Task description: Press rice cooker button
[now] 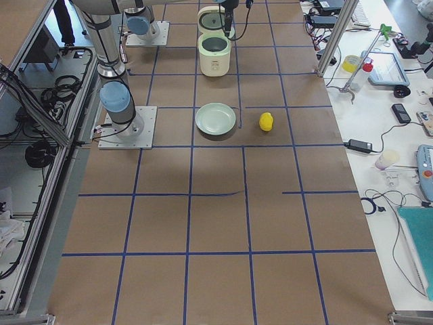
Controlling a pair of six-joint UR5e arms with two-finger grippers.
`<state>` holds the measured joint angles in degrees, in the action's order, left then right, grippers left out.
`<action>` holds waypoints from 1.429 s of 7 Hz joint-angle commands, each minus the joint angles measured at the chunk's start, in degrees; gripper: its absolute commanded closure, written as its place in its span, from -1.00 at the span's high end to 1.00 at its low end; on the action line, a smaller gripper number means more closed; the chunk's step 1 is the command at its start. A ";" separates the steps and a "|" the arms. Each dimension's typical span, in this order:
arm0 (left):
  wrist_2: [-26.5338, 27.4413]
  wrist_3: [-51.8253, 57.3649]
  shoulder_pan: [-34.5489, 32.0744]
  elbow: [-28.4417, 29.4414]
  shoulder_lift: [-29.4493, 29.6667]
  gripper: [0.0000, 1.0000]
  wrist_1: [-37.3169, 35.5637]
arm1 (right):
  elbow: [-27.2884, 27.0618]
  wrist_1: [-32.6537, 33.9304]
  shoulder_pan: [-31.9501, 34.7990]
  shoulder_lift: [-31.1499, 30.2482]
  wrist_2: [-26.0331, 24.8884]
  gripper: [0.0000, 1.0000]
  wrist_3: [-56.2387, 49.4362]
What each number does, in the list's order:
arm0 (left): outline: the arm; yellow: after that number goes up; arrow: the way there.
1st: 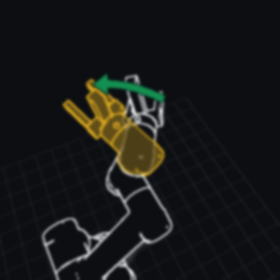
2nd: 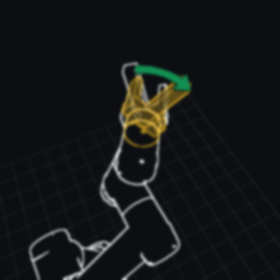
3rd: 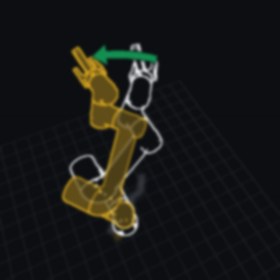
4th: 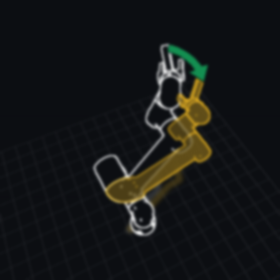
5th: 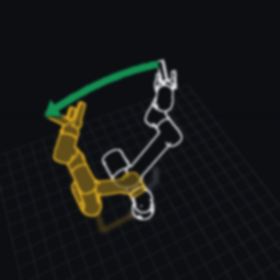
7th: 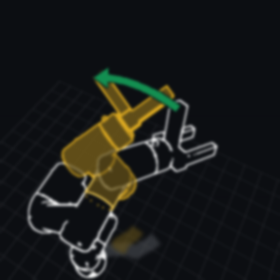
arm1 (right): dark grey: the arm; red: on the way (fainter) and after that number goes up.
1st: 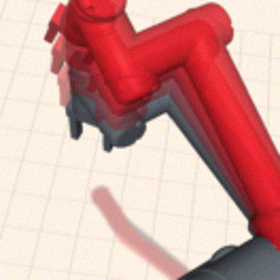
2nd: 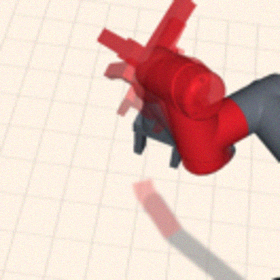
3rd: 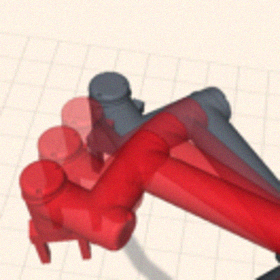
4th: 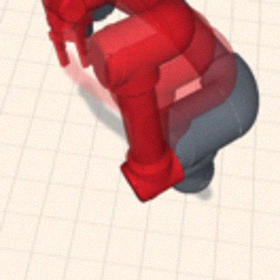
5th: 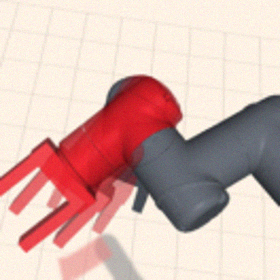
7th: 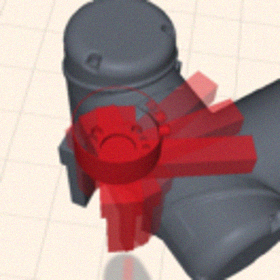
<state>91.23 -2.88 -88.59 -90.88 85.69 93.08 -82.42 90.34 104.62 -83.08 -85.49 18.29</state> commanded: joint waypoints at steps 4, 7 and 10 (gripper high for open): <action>0.00 0.07 0.00 0.00 0.00 1.00 0.00 | 2.09 -0.17 -9.78 -2.88 -0.37 1.00 -16.96; 0.00 -0.02 0.00 0.00 0.00 1.00 0.00 | 2.09 0.10 -10.13 -3.14 -2.57 1.00 -18.38; 0.00 0.07 0.00 0.00 0.00 1.00 0.00 | 2.09 -1.91 -10.13 -3.57 -4.32 1.00 -18.20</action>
<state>91.23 -2.82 -88.59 -90.88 85.69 93.08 -80.33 89.45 94.49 -86.36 -88.76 0.05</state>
